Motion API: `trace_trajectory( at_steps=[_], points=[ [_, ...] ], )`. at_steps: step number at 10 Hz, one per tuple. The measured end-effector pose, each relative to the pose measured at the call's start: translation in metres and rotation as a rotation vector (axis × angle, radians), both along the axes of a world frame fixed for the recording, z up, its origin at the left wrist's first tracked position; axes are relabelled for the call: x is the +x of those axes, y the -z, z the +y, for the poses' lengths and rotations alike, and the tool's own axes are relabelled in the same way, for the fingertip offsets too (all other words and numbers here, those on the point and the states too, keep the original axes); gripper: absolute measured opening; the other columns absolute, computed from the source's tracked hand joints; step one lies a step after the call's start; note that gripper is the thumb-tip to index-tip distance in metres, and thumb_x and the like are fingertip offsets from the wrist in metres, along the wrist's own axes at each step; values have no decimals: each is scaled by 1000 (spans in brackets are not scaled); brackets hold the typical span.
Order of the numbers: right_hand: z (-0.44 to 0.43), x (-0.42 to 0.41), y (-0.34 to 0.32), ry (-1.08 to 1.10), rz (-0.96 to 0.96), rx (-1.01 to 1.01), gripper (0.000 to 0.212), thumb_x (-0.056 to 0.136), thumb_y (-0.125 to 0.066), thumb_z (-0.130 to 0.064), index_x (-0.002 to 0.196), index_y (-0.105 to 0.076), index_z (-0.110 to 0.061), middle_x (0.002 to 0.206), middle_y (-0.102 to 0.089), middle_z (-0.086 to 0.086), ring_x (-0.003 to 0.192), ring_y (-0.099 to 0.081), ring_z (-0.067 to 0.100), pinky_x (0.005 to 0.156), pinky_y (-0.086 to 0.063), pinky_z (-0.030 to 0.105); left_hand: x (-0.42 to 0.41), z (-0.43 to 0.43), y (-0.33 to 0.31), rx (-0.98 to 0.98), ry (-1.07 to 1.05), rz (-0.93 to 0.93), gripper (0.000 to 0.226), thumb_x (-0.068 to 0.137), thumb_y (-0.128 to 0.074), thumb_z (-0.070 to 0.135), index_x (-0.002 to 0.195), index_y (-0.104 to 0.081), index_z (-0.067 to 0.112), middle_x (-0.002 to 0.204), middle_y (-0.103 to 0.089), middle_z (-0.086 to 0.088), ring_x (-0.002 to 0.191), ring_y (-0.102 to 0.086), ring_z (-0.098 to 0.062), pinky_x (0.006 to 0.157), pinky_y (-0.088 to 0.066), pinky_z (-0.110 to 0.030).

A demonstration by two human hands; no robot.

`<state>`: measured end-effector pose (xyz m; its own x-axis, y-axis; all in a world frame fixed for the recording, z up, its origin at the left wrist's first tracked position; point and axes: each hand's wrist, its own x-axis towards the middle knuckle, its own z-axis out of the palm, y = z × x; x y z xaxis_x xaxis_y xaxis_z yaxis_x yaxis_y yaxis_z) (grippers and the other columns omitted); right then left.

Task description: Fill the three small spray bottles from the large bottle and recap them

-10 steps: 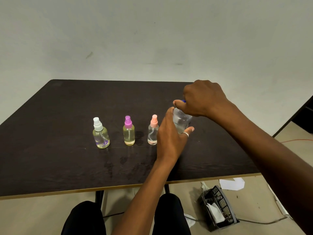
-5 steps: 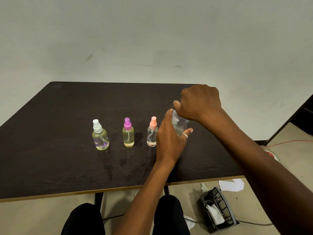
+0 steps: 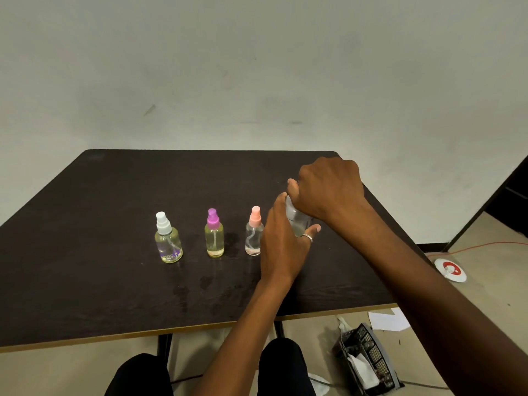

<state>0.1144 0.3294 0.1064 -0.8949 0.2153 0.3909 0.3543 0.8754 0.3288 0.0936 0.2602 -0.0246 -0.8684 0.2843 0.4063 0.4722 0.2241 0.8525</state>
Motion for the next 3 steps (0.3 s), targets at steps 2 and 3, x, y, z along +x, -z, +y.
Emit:
trace_trajectory(
  at_steps=[2, 3],
  points=[
    [-4, 6, 5, 45, 27, -46, 56, 96, -32, -56, 60, -51, -18, 54, -47, 0, 47, -41, 11, 54, -32, 26, 16, -4, -10, -126, 12, -67, 102, 80, -79, 40, 157, -18, 13, 158, -35, -3, 145, -35, -17, 108, -22, -15],
    [-2, 11, 5, 85, 94, -91, 70, 90, -21, -72, 55, -47, -16, 53, -48, 1, 46, -43, 14, 51, -31, 25, 34, -25, -17, -129, -111, 78, 84, 81, -78, 44, 148, -37, 14, 148, -48, 0, 136, -46, -17, 109, -39, -24]
  ],
)
